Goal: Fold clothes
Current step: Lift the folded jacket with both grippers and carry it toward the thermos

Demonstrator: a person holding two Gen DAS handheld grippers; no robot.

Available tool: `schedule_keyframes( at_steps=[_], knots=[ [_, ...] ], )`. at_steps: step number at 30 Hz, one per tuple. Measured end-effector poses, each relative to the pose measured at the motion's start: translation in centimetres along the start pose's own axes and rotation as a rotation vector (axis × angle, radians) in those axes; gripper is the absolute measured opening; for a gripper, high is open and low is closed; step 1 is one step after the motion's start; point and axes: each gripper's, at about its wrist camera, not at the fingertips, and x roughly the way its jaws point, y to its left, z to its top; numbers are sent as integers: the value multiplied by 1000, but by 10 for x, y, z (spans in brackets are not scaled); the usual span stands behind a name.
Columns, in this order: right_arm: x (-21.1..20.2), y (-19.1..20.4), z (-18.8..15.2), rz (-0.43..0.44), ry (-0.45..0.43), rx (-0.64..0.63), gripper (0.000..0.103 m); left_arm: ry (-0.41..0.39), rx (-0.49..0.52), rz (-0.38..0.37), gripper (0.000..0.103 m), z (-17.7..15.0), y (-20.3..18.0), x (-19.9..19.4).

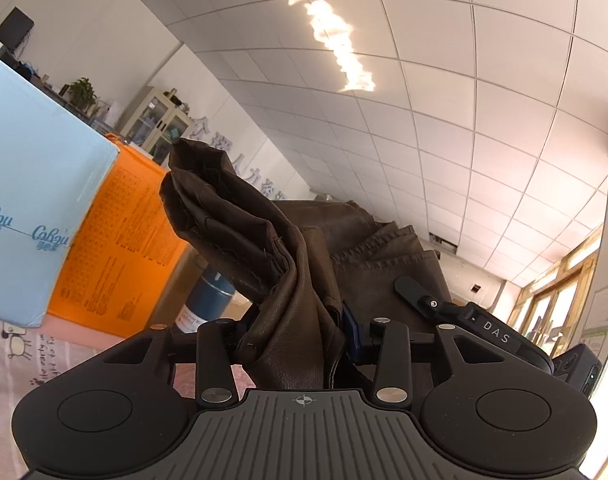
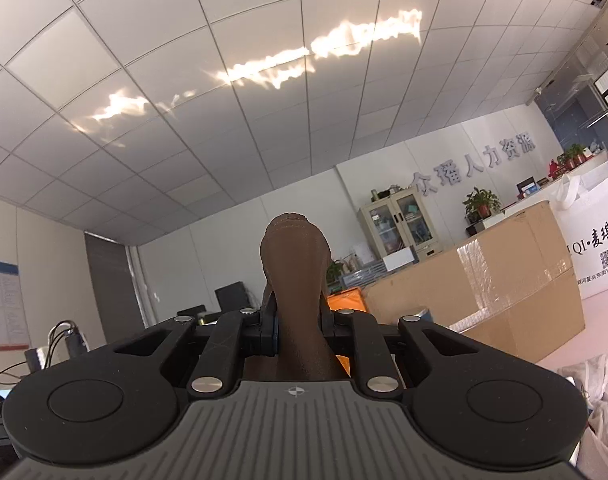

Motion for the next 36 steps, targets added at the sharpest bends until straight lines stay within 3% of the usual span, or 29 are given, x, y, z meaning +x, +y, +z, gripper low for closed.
schedule_keyframes(
  at_steps=[4,8,11,14,16,17,19,22,24,27,30,33,36],
  knots=[
    [20,-36,-16,-69,-19,71,14,50,-24,3,39,-18,13,35],
    [32,-67,-37,-172,-53,-8,14,112,-67,4,39,-43,27,76],
    [43,-98,-54,-233,-52,-5,14,161,-66,59,39,-62,36,100],
    [63,-130,-71,-305,60,54,14,218,-36,163,41,-80,44,116],
    [75,-150,-83,-357,125,97,15,244,-3,238,55,-92,49,120],
    [80,-154,-87,-389,140,95,17,237,9,254,59,-96,51,116],
    [84,-160,-92,-458,172,80,24,213,24,289,86,-101,52,107],
    [91,-169,-102,-566,236,72,40,210,31,321,95,-99,57,108],
    [93,-174,-111,-627,282,64,45,217,38,361,98,-99,61,110],
    [97,-184,-123,-690,339,65,55,276,133,430,103,-111,69,122],
    [99,-192,-129,-699,360,64,58,315,91,433,103,-114,77,123],
    [98,-185,-130,-709,341,15,64,311,123,441,103,-108,68,118],
    [87,-182,-129,-630,261,28,78,306,166,451,103,-102,54,106]
  ],
)
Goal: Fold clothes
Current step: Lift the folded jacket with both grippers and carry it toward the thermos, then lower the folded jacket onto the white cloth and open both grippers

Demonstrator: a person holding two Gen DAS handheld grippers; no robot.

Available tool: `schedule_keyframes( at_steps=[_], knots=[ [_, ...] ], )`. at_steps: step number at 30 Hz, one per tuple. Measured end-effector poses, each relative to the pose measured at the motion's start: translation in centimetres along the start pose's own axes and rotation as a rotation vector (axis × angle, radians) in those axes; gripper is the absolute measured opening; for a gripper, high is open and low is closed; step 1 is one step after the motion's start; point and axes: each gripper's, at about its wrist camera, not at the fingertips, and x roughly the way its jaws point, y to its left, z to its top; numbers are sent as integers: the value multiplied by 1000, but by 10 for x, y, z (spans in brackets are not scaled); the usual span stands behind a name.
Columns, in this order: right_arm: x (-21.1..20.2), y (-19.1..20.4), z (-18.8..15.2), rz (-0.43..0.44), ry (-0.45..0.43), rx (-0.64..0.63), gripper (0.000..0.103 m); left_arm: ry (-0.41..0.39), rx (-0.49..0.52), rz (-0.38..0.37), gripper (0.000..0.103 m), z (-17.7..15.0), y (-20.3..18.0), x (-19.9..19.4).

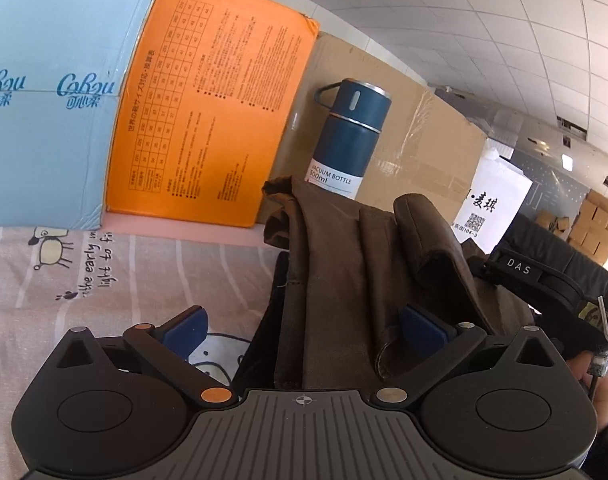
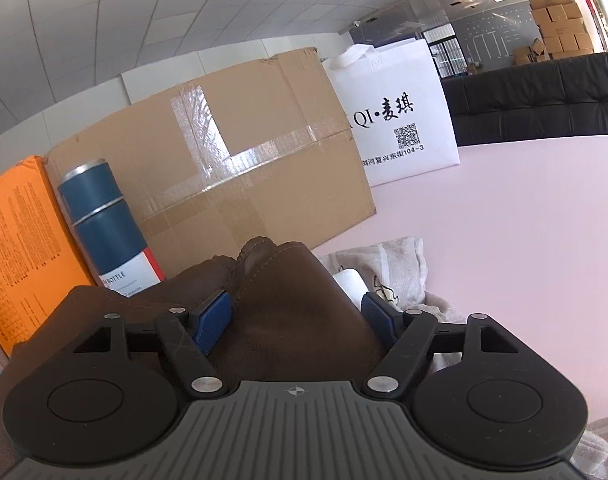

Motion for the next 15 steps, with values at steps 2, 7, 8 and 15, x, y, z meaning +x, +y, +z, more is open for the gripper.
schedule_keyframes(
  at_steps=[2,7,8,15],
  knots=[
    [-9,-2,2,40,-48,37,87,-7,20,-12,103,3,2,-19],
    [-41,2,6,84,-198,74,101,-64,47,21,103,13,27,-81],
    [-50,3,6,98,-227,79,103,-74,40,32,103,15,33,-94],
    [-128,30,11,122,-342,78,103,-177,42,47,103,29,64,-174]
  ],
)
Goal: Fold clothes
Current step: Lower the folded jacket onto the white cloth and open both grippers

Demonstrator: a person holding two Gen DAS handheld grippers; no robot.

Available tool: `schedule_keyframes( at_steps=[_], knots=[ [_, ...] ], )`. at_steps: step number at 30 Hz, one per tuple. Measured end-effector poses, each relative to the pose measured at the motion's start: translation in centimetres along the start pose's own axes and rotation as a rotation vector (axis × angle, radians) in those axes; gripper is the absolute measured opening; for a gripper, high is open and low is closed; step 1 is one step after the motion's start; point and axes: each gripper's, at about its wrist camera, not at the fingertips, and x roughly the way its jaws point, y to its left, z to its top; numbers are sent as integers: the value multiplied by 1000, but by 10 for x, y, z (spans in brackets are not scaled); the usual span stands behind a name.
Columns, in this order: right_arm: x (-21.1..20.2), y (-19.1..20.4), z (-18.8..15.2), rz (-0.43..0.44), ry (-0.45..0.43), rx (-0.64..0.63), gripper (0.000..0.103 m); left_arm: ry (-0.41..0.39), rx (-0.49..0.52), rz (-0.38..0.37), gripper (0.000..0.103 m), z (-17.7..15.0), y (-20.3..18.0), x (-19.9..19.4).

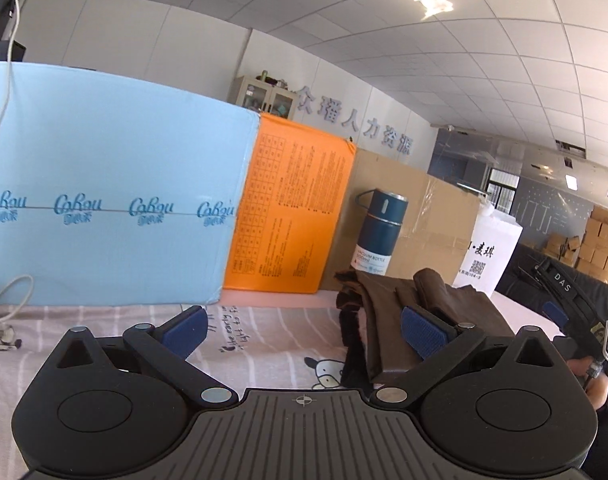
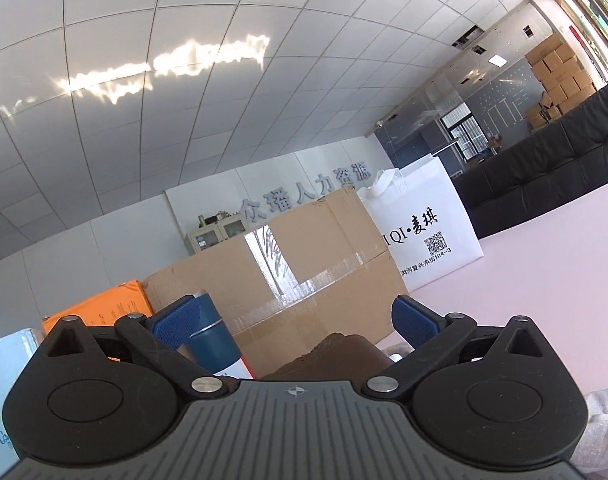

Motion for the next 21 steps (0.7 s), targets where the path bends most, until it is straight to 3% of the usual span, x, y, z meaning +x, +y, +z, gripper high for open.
schedule_keyframes(
  at_steps=[4,10,16,18,21],
  knots=[
    [-47,27,14,24,1,12,103,-24,23,-43,103,12,5,-31],
    [-129,105,33,84,-58,-217,103,-127,93,-152,103,21,16,-81],
    [-199,197,46,76,-118,-435,103,-169,18,-246,103,35,37,-110],
    [-217,218,45,86,-119,-460,103,-158,-22,-277,103,39,42,-112],
    [-239,238,37,66,-109,-468,103,-154,-27,-268,103,41,42,-114]
  ],
)
